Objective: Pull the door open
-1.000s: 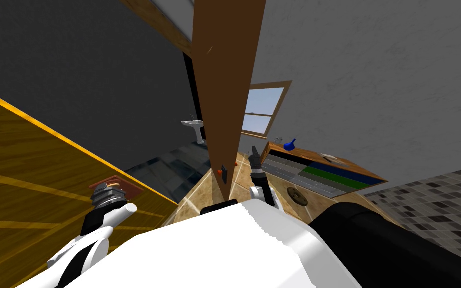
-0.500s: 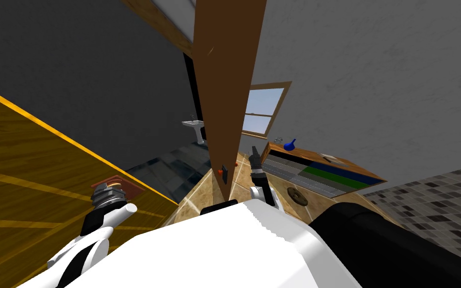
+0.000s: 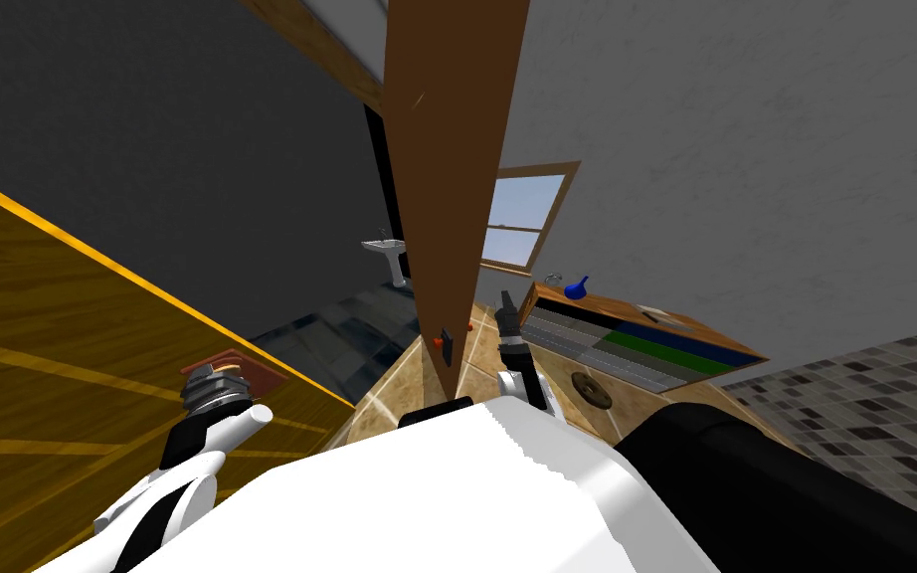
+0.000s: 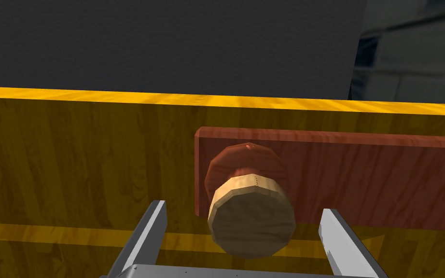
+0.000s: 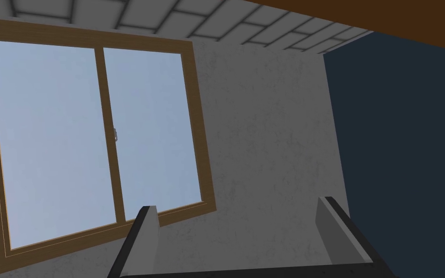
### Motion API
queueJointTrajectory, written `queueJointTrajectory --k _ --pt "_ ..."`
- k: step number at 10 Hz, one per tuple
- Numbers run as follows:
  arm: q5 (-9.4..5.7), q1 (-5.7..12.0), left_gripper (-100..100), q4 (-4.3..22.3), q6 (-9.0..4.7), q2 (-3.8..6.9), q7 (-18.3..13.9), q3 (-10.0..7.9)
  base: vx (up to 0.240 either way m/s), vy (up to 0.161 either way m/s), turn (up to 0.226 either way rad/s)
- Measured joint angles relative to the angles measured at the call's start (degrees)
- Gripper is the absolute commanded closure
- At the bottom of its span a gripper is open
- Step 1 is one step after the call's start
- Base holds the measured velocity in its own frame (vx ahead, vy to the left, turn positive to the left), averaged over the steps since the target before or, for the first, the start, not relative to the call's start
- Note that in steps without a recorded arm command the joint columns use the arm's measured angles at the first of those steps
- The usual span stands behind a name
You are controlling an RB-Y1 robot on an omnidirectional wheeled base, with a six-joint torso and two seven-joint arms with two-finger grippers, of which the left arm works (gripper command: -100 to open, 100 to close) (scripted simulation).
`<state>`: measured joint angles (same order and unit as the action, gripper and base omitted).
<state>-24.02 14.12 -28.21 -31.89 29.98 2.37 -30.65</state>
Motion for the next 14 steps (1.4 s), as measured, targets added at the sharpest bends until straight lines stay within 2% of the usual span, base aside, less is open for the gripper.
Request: queueJointTrajectory --k 3,4,9,11,12,13,14 --pt "-0.07 0.03 -100 0.06 0.06 0.03 0.02 -0.10 -0.003 0.057 -0.076" --pt "-0.07 0.05 100 0.08 0.05 0.04 0.01 -0.10 -0.003 -0.002 0.016" --pt "-0.09 -0.01 100 0.10 0.09 0.04 0.01 -0.13 0.000 -0.003 0.002" --pt "0.20 0.52 100 0.63 -0.25 0.46 -0.52 0.45 -0.192 -0.034 -0.033" --pt "0.26 0.30 100 -0.90 0.24 0.00 -0.32 0.45 -0.208 -0.068 -0.040" --pt "0.28 -0.57 100 -3.47 1.46 -0.90 0.28 0.38 -0.137 -0.064 -0.015" --pt "0.59 0.08 100 -1.95 1.23 -0.79 -0.08 1.07 -0.167 -0.095 -0.014"
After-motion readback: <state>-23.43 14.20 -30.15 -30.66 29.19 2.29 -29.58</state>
